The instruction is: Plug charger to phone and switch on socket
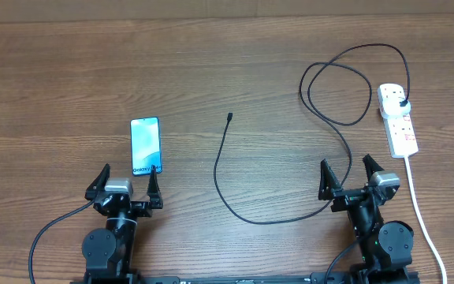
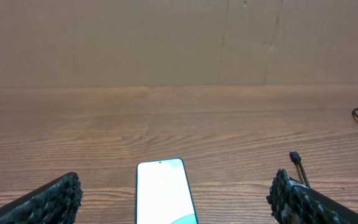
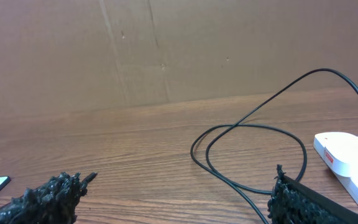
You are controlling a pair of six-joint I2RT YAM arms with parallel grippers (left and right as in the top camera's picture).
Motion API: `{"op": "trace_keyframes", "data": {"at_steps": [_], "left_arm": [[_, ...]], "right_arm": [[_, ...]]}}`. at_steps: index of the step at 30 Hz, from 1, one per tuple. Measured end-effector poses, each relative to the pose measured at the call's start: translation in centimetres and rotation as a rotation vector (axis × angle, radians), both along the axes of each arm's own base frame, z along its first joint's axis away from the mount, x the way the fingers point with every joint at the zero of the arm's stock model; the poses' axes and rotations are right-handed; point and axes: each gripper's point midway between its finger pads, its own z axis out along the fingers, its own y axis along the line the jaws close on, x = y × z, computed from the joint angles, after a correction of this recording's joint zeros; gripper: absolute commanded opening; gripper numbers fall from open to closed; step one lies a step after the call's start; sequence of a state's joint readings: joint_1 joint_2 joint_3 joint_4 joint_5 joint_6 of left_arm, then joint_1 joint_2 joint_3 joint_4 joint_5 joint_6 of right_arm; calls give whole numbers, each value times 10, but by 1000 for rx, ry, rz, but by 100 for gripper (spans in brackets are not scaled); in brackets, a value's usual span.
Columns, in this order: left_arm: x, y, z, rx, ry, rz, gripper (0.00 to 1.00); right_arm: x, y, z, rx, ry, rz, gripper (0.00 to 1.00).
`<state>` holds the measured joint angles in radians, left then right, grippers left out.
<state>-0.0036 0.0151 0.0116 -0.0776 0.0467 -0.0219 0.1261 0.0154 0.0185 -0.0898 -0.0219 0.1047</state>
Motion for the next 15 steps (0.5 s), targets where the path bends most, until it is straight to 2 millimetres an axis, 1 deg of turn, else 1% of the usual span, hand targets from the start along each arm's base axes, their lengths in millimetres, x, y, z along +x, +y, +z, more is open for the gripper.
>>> {"op": "trace_keyframes", "data": {"at_steps": [15], "left_arm": [[0, 0, 0, 0, 0, 0, 100]], "right_arm": [[0, 0, 0, 0, 0, 0, 100]]}}
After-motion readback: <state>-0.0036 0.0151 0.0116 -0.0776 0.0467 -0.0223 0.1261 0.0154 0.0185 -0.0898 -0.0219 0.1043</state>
